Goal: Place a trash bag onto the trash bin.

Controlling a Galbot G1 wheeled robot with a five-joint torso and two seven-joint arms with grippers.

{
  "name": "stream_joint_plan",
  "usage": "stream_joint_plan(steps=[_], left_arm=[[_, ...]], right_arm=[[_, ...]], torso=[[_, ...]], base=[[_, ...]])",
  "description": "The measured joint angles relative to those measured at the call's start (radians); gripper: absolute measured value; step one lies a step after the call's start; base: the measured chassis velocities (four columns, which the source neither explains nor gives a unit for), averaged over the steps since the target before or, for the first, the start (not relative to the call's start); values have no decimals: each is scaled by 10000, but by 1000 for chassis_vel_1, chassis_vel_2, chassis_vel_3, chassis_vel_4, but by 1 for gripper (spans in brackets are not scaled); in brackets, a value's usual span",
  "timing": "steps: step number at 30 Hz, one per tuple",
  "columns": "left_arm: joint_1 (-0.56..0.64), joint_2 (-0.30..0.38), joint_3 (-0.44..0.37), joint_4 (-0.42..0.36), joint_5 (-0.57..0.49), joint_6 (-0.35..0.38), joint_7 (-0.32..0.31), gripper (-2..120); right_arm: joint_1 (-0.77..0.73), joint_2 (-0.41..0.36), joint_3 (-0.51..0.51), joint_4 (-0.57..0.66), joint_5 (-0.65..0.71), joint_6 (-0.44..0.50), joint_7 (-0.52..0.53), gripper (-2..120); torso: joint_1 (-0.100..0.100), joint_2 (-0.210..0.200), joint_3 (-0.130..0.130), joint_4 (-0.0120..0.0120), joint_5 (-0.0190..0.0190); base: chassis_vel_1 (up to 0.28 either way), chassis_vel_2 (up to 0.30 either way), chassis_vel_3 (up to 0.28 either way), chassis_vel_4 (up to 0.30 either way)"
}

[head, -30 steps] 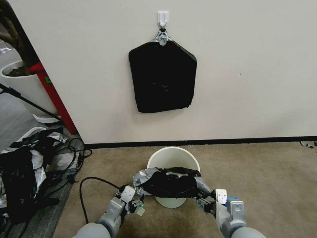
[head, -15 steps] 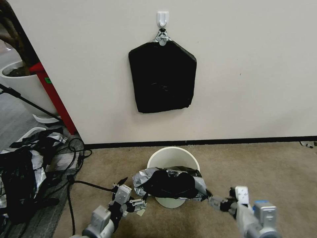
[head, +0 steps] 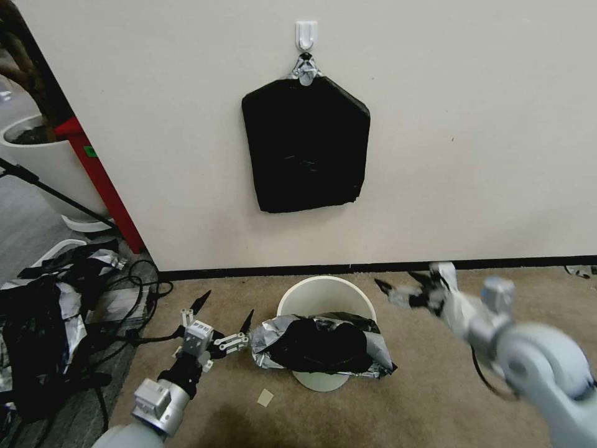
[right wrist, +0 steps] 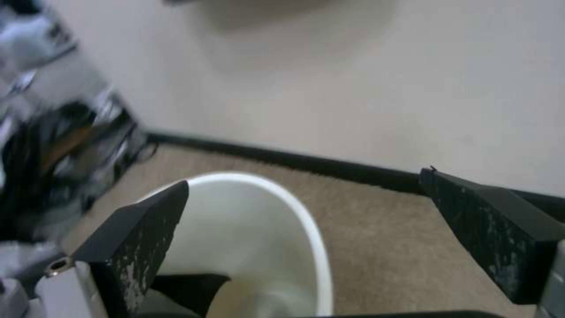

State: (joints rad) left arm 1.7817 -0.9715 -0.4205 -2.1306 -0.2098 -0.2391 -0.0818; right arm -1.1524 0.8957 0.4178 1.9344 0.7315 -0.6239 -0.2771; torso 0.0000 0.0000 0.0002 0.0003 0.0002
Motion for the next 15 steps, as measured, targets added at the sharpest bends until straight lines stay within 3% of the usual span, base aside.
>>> stream_joint_plan(steps=[3,9,11,15], left_arm=[[196,-313,-245,143,223,-318,252,100],[523,-209,-284,154,507,-447,290,100],[567,-195,-289,147,526,-448,295,100],[731,-144,-347,116,553,-449,285,100]], right_arm=[[1894,-11,-1932,-1201,-1596,-174,-1197,100],[3439,76,-3482,-2672,-2955,227,-1976,100],[3571,85,-3616,-2822,-3001,259,-2022,100],[4430,137,-4586,-4252,-3171,754,-2218,100]], torso=[[0,-1,0,0,-1],[0,0,0,-4,-3],[1,0,0,-3,-2],[0,-1,0,-3,0]], base=[[0,0,0,0],[0,0,0,0],[0,0,0,0],[0,0,0,0]])
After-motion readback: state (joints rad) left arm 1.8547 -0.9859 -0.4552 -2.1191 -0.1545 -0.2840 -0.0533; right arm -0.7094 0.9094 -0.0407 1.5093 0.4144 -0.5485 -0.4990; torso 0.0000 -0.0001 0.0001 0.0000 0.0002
